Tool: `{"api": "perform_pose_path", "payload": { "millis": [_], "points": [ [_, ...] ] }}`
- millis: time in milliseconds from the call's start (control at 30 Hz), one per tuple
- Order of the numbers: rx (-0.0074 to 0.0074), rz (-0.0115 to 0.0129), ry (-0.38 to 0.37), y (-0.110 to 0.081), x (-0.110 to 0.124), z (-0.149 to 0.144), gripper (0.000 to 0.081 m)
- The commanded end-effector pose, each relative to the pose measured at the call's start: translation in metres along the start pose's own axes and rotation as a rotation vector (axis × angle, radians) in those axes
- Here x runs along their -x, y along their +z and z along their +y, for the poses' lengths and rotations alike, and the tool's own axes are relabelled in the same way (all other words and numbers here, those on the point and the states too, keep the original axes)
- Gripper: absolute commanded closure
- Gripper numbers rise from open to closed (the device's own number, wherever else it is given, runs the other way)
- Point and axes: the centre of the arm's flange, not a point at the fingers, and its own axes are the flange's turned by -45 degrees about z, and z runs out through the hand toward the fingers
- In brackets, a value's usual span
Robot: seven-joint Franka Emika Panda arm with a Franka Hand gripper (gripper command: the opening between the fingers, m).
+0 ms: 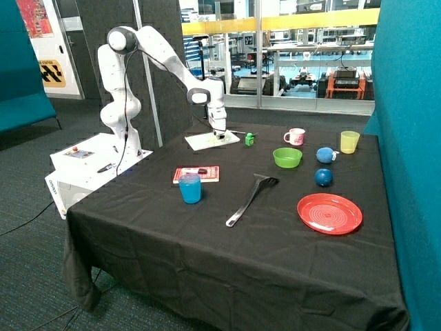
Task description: Put a highlighter on each book
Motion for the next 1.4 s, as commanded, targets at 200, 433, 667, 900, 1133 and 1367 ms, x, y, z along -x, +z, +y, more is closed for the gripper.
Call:
{"api": "perform_pose_path", "payload": {
  "millis": [200,433,667,900,1133,1367],
  "points": [
    [-0.0011,-0.0002,-0.010,-0.005,0.000,0.001,0.0088],
    [-0.0011,-0.0002,-0.007,-0.023,-0.005,0.011,0.0093],
    [-0.0011,-0.0002,0.006,-0.049,-0.004,0.026,0.0149],
    [-0.0011,-0.0002,0.044,-0.068,0.008,0.048,0.0208],
    [-0.0011,-0.0003,0.161,-0.074,0.026,0.078,0.0212],
    [-0.0011,-0.0003,0.269,-0.076,0.045,0.109,0.0223]
  ]
}}
